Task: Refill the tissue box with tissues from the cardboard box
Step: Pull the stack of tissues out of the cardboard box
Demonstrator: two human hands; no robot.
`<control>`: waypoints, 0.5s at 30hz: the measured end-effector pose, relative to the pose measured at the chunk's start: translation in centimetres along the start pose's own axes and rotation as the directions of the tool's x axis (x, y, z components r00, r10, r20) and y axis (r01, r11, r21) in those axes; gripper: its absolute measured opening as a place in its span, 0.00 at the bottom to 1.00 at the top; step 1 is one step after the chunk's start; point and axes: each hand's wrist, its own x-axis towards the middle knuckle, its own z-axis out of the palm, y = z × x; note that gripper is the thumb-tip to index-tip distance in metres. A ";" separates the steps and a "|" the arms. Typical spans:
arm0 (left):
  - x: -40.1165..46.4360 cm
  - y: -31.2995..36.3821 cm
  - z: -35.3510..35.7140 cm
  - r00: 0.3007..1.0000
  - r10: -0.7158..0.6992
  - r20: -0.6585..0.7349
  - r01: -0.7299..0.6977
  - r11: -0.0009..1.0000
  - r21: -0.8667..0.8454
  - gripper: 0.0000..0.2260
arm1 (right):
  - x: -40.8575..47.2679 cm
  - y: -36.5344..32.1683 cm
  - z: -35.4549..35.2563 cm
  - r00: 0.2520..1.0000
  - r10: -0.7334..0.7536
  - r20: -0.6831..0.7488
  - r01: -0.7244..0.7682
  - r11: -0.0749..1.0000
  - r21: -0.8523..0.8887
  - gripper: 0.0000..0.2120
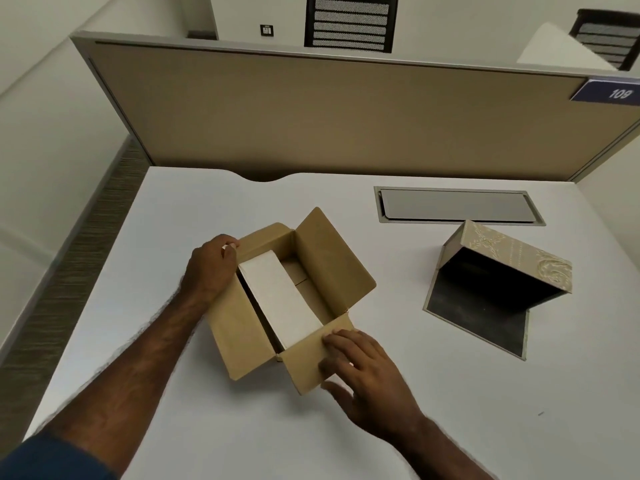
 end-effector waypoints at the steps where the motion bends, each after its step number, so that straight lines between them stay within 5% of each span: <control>1: -0.3 0.1 -0.2 1.000 0.020 -0.017 -0.020 0.999 0.038 0.11 | 0.2 -0.2 -0.4 1.000 0.015 0.016 -0.016 1.000 0.017 0.19; 5: -2.9 0.3 -1.0 0.961 0.190 -0.202 -0.146 0.966 0.211 0.14 | 2.9 -1.2 -3.2 0.972 0.233 -0.031 -0.215 0.935 0.282 0.23; 9: -8.2 1.0 0.2 0.937 0.299 -0.179 -0.210 0.895 0.393 0.16 | 8.5 -2.0 -5.1 0.861 0.478 0.175 -0.497 0.718 0.487 0.34; 15: -12.5 1.6 2.0 0.972 0.224 -0.073 -0.192 0.933 0.304 0.20 | 16.7 -1.6 -2.5 0.751 0.478 0.455 -0.639 0.699 0.320 0.44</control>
